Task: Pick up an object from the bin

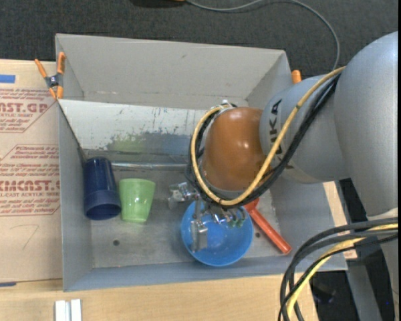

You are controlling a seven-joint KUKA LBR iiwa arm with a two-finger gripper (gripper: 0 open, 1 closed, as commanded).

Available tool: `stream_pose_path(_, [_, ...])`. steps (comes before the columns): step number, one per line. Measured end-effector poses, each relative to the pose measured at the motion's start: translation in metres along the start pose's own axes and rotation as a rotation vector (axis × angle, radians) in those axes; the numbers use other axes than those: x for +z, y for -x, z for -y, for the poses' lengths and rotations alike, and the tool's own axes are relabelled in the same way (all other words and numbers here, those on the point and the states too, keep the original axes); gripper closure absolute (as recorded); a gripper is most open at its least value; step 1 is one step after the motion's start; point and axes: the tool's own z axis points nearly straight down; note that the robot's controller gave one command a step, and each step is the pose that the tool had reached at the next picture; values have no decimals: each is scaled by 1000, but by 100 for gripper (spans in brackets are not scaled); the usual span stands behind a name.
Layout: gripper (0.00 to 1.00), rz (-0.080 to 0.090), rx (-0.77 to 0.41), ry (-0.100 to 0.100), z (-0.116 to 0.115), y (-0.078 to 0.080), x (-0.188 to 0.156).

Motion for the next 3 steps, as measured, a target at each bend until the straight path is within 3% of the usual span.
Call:
stream_pose_path(1, [0, 3, -155, -1, 3, -2, 25])
stream_pose_path(2, [100, 45, 34, -4, 41, -34, 11])
stream_pose_path(3, [100, 45, 34, -4, 41, -34, 11])
